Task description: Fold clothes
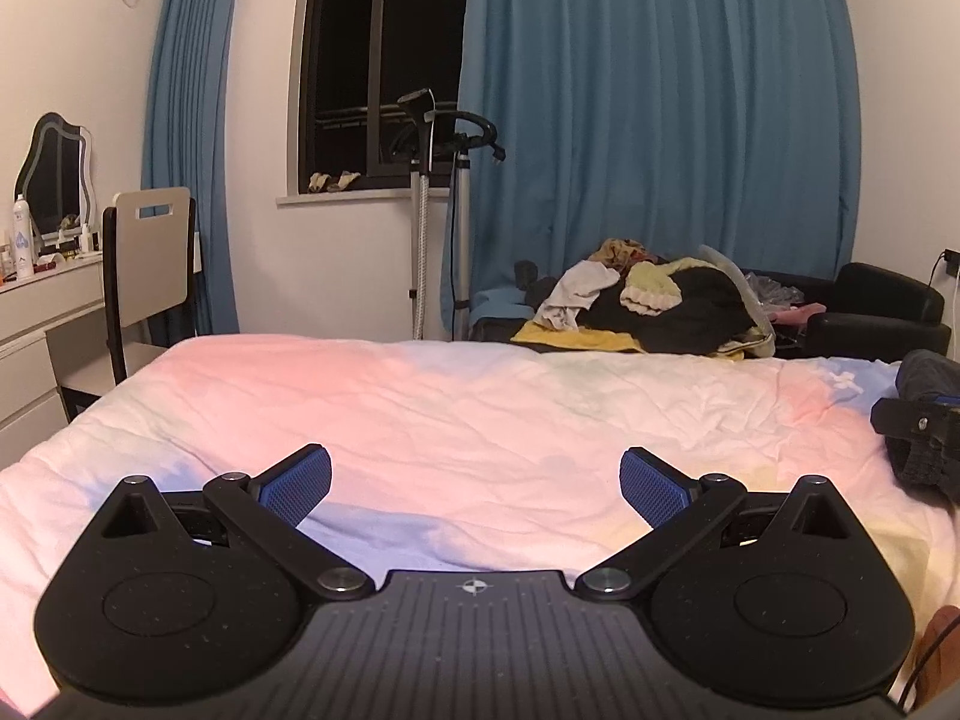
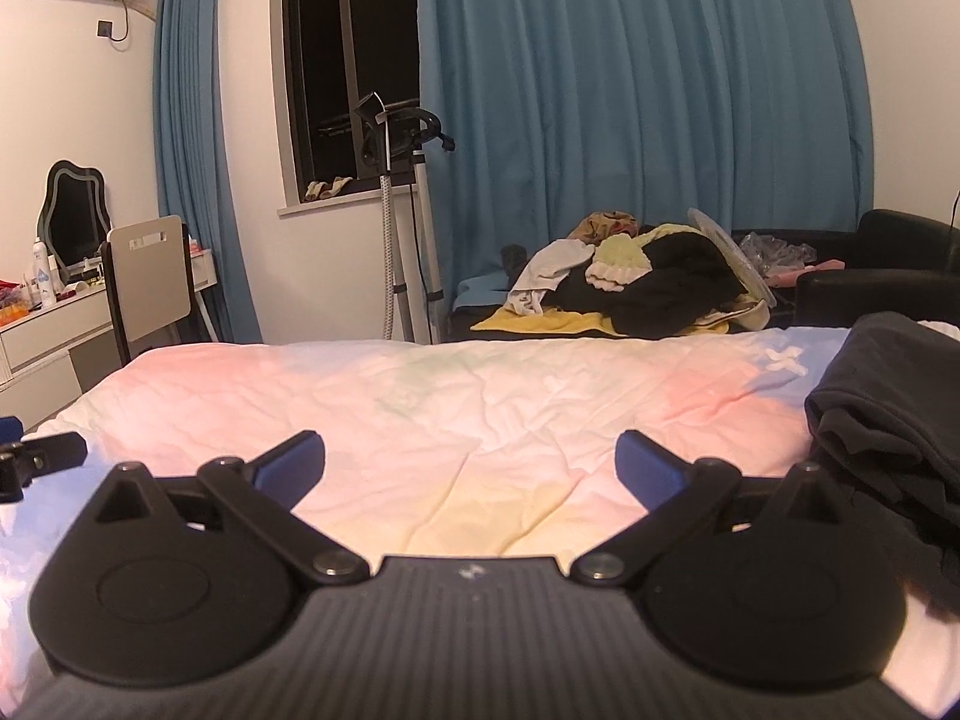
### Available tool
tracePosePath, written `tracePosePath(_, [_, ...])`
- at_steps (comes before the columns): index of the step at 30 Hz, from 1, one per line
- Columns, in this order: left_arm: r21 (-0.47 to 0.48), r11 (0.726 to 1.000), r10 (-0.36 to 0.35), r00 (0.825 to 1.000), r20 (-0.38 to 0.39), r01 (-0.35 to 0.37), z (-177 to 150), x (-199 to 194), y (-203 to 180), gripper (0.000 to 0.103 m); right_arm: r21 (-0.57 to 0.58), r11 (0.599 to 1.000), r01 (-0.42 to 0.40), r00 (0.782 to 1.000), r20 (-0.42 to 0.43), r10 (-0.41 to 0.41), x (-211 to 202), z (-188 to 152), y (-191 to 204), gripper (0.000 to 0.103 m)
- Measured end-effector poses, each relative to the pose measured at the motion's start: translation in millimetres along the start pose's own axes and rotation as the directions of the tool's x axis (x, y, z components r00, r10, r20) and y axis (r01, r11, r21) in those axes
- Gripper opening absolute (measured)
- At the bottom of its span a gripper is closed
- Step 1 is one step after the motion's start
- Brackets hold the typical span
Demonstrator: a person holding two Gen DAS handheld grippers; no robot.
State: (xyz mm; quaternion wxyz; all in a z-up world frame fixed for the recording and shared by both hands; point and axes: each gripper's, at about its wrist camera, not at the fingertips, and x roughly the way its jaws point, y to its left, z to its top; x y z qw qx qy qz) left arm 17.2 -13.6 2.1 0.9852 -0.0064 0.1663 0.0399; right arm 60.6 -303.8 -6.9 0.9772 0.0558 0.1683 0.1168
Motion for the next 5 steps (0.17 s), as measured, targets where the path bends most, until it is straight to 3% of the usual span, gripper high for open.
tracePosePath(5, [-0.022, 1.000, 0.008, 1.000, -0.013, -0.009, -3.5, 0.2, 1.9, 0.103, 0.005, 1.000, 0.002, 1.000, -0.009, -0.002, -0.3, 0.4, -0.2, 0.103])
